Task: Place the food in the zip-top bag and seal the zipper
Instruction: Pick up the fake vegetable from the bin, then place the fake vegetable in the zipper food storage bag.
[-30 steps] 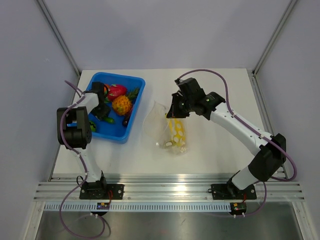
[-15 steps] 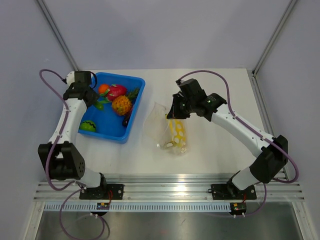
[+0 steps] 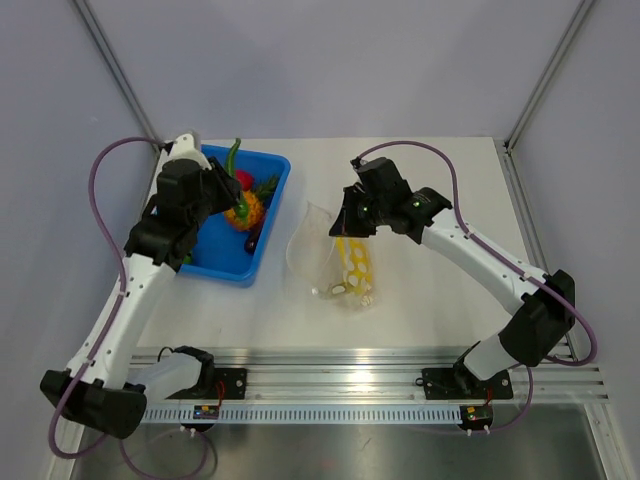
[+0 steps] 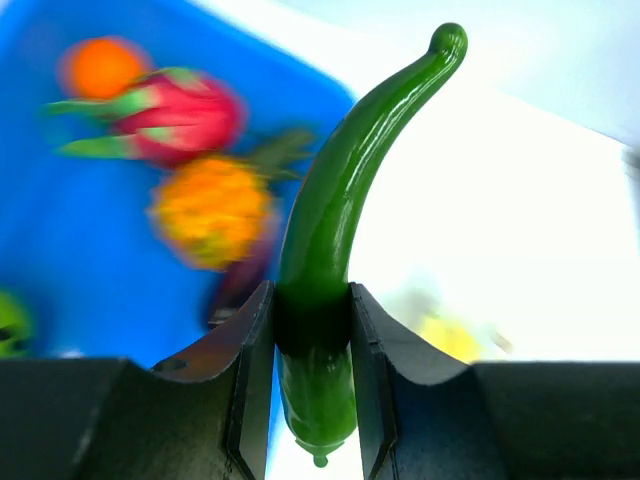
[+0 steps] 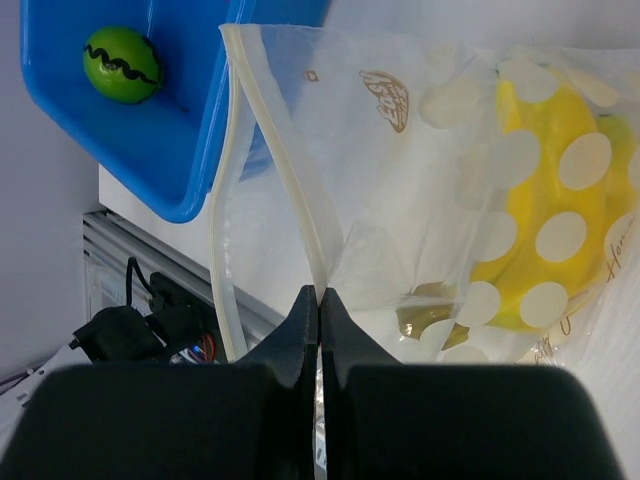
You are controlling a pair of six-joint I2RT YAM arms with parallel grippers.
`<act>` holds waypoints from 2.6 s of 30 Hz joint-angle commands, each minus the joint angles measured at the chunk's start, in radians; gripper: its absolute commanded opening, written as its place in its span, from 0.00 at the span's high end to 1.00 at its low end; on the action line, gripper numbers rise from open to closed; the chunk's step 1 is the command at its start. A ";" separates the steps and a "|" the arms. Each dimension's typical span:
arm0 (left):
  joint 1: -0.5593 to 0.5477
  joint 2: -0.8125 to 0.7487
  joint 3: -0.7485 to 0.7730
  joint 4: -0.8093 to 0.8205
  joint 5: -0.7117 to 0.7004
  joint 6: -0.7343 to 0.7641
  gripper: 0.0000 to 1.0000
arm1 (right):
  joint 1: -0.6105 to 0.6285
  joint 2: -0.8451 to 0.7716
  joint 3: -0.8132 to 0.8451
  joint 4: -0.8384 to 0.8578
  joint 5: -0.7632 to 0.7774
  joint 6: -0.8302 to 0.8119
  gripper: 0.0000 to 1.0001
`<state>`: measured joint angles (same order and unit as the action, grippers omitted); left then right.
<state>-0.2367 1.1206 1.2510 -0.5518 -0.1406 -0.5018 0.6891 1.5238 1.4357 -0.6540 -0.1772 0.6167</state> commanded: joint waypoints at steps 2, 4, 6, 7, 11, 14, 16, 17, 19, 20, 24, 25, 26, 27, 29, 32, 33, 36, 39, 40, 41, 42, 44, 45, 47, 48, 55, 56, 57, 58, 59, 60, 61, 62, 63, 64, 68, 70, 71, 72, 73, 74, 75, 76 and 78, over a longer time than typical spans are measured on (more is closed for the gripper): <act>-0.165 -0.071 -0.096 0.214 0.013 -0.037 1.00 | 0.013 0.016 0.037 0.059 -0.008 0.049 1.00; -0.252 -0.077 -0.122 0.234 -0.054 -0.058 1.00 | 0.015 0.015 0.043 0.062 -0.007 0.066 1.00; -0.294 -0.079 -0.166 0.277 -0.066 -0.069 1.00 | 0.015 0.006 0.039 0.068 -0.008 0.080 1.00; -0.324 -0.079 -0.180 0.292 -0.060 -0.082 1.00 | 0.015 0.001 0.037 0.074 -0.008 0.083 1.00; -0.378 -0.077 -0.260 0.373 -0.039 -0.127 1.00 | 0.015 -0.022 0.028 0.080 -0.007 0.092 1.00; -0.421 -0.084 -0.347 0.485 -0.042 -0.182 1.00 | 0.015 -0.030 0.015 0.093 -0.011 0.101 1.00; -0.452 -0.073 -0.384 0.523 -0.071 -0.195 1.00 | 0.015 -0.031 0.017 0.100 -0.021 0.107 1.00; -0.460 -0.059 -0.387 0.530 -0.080 -0.193 1.00 | 0.015 -0.031 0.017 0.103 -0.025 0.110 1.00; -0.466 -0.010 -0.380 0.517 -0.077 -0.188 1.00 | 0.016 -0.033 0.017 0.108 -0.036 0.115 1.00; -0.469 0.004 -0.377 0.501 -0.076 -0.193 1.00 | 0.016 -0.034 0.017 0.109 -0.036 0.115 1.00; -0.500 0.019 -0.404 0.523 -0.073 -0.207 1.00 | 0.015 -0.042 0.019 0.109 -0.025 0.115 1.00; -0.503 0.019 -0.409 0.515 -0.071 -0.208 1.00 | 0.016 -0.043 0.022 0.109 -0.025 0.115 1.00; -0.503 0.022 -0.412 0.504 -0.070 -0.210 1.00 | 0.016 -0.044 0.022 0.113 -0.025 0.117 1.00; -0.504 0.024 -0.412 0.491 -0.070 -0.216 0.97 | 0.016 -0.044 0.022 0.116 -0.025 0.118 1.00; -0.504 0.021 -0.415 0.458 -0.062 -0.215 0.91 | 0.016 -0.044 0.022 0.123 -0.024 0.120 1.00; -0.506 0.008 -0.418 0.412 -0.030 -0.207 0.54 | 0.016 -0.040 0.025 0.125 -0.022 0.120 1.00; -0.506 0.005 -0.426 0.405 -0.019 -0.204 0.43 | 0.016 -0.036 0.026 0.123 -0.021 0.120 1.00; -0.507 -0.008 -0.423 0.362 0.006 -0.192 0.16 | 0.015 -0.034 0.028 0.128 -0.019 0.118 1.00; -0.507 -0.041 -0.406 0.303 -0.001 -0.163 0.14 | 0.015 -0.033 0.028 0.126 -0.016 0.120 1.00; -0.507 -0.054 -0.388 0.273 -0.007 -0.155 0.14 | 0.016 -0.033 0.028 0.128 -0.016 0.120 1.00; -0.507 -0.080 -0.377 0.257 -0.014 -0.144 0.14 | 0.015 -0.033 0.028 0.128 -0.015 0.118 1.00; -0.507 -0.094 -0.363 0.215 -0.023 -0.118 0.16 | 0.016 -0.031 0.028 0.128 -0.015 0.118 1.00; -0.506 -0.122 -0.308 0.173 -0.072 -0.074 0.19 | 0.016 -0.033 0.025 0.122 -0.008 0.118 1.00; -0.506 -0.152 -0.283 0.129 -0.103 -0.061 0.22 | 0.015 -0.037 0.023 0.119 -0.007 0.115 1.00; -0.474 -0.172 -0.219 0.093 -0.181 -0.017 0.22 | 0.015 -0.042 0.014 0.119 -0.004 0.115 1.00; -0.445 -0.176 -0.197 0.078 -0.180 -0.001 0.22 | 0.015 -0.045 0.011 0.120 -0.004 0.117 1.00; -0.031 0.092 0.051 -0.166 -0.002 0.045 0.22 | 0.015 -0.057 -0.006 0.128 -0.019 0.117 1.00; 0.015 0.132 0.071 -0.177 -0.025 0.043 0.22 | 0.016 -0.060 -0.006 0.123 -0.021 0.112 1.00; 0.036 0.166 0.103 -0.178 -0.034 0.051 0.22 | 0.016 -0.059 -0.004 0.119 -0.021 0.109 1.00; 0.054 0.197 0.114 -0.180 -0.054 0.045 0.22 | 0.016 -0.060 -0.004 0.117 -0.019 0.107 1.00; 0.092 0.261 0.126 -0.174 -0.063 0.037 0.22 | 0.016 -0.062 -0.001 0.113 -0.021 0.101 1.00; 0.108 0.289 0.137 -0.168 -0.065 0.034 0.22 | 0.015 -0.065 -0.001 0.110 -0.021 0.100 1.00; 0.123 0.320 0.154 -0.146 -0.070 0.028 0.22 | 0.015 -0.065 0.000 0.108 -0.021 0.097 1.00; 0.151 0.364 0.160 -0.132 -0.076 0.020 0.22 | 0.015 -0.063 0.000 0.103 -0.019 0.091 1.00; 0.166 0.393 0.169 -0.110 -0.071 0.017 0.21 | 0.016 -0.065 0.000 0.100 -0.018 0.091 1.00; 0.183 0.415 0.191 -0.100 -0.044 0.013 0.21 | 0.015 -0.065 0.003 0.097 -0.016 0.083 1.00; 0.231 0.542 0.278 -0.057 0.001 0.043 0.10 | 0.016 -0.062 0.006 0.087 -0.012 0.069 1.00; 0.231 0.632 0.336 -0.083 0.003 0.062 0.08 | 0.015 -0.054 0.012 0.083 -0.013 0.066 1.00; 0.231 0.656 0.376 -0.086 0.004 0.063 0.08 | 0.016 -0.053 0.014 0.082 -0.010 0.064 1.00; 0.232 0.694 0.389 -0.083 0.003 0.060 0.09 | 0.015 -0.045 0.015 0.083 -0.011 0.064 1.00; 0.232 0.706 0.398 -0.074 0.007 0.059 0.11 | 0.016 -0.040 0.018 0.082 -0.015 0.064 1.00; 0.235 0.717 0.396 -0.060 0.037 0.052 0.13 | 0.015 -0.039 0.020 0.082 -0.018 0.064 1.00; 0.237 0.740 0.396 -0.033 0.053 0.045 0.17 | 0.015 -0.031 0.022 0.082 -0.022 0.064 1.00; 0.237 0.751 0.395 -0.022 0.085 0.036 0.19 | 0.016 -0.028 0.026 0.083 -0.027 0.064 1.00; 0.273 0.775 0.389 0.012 0.119 0.003 0.21 | 0.016 -0.021 0.026 0.082 -0.030 0.064 1.00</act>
<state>0.0036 1.8633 1.6104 -0.6147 -0.1032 -0.4736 0.6941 1.5036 1.4265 -0.5766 -0.1963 0.6994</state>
